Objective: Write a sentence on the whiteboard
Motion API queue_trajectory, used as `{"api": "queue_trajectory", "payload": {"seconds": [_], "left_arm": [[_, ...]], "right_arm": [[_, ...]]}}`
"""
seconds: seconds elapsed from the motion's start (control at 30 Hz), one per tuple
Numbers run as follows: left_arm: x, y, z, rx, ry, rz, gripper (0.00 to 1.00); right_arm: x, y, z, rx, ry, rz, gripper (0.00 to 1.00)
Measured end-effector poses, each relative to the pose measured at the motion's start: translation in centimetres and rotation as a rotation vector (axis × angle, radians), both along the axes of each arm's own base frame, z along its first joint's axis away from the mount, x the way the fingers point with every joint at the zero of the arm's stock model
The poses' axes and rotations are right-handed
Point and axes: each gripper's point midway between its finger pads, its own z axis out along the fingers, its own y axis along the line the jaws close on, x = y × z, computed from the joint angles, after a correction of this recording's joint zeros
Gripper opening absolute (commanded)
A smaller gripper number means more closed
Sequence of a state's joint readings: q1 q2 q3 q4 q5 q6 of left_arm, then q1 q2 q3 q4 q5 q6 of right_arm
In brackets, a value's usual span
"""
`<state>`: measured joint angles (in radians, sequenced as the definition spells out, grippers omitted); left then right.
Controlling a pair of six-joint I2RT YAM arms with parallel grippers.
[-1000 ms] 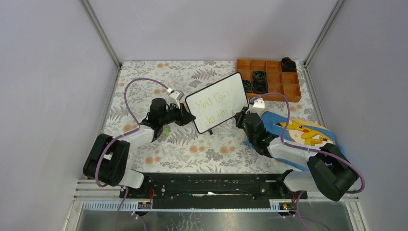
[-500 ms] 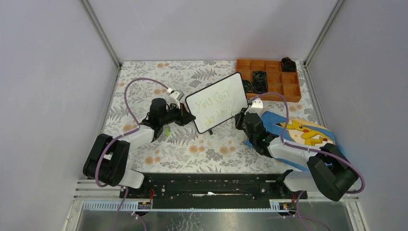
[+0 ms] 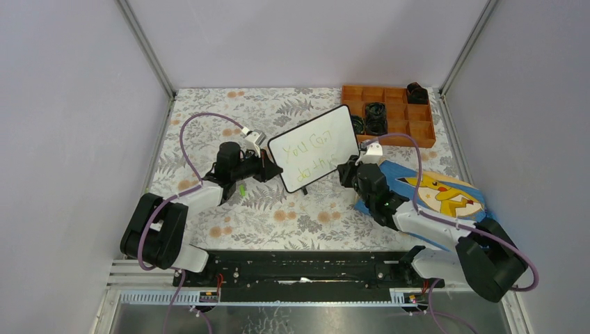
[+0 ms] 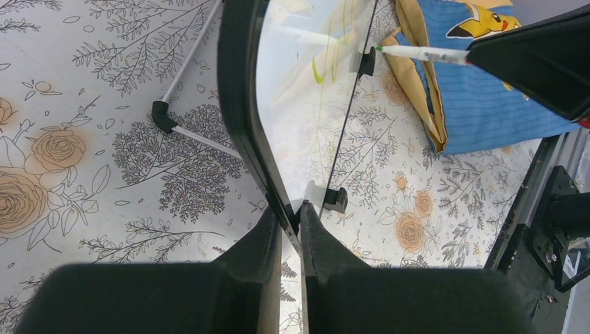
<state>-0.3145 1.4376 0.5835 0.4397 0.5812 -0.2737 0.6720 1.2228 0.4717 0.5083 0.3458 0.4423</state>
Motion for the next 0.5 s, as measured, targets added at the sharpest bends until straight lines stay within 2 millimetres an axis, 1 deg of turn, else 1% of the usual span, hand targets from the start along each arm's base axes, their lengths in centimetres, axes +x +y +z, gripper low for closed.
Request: {"api": "queue_trajectory", "payload": {"seconds": [0.07,0.13,0.2,0.3,0.4,0.5], "left_arm": [[0.0,0.0,0.0,0.001,0.001,0.002,0.0],[0.0,0.0,0.0,0.001,0.0,0.002,0.0],[0.0,0.0,0.0,0.001,0.0,0.002,0.0],[0.0,0.0,0.0,0.001,0.001,0.002,0.0],[0.0,0.0,0.0,0.001,0.001,0.002,0.0],[0.0,0.0,0.0,0.001,0.001,0.002,0.0]], "right_arm": [[-0.3,-0.4,0.9,0.006,-0.011,-0.005,0.0],[-0.7,-1.0,2.2,0.02,-0.036,-0.019,0.0],[-1.2,-2.1,3.9,0.039,-0.075,-0.05,0.0],[-1.9,-3.6,5.5,0.059,-0.12,-0.095,0.0],[-2.5,-5.1,6.2,0.07,-0.15,-0.138,0.0],[-2.8,-5.9,5.6,0.066,-0.154,-0.166,0.0]]}}
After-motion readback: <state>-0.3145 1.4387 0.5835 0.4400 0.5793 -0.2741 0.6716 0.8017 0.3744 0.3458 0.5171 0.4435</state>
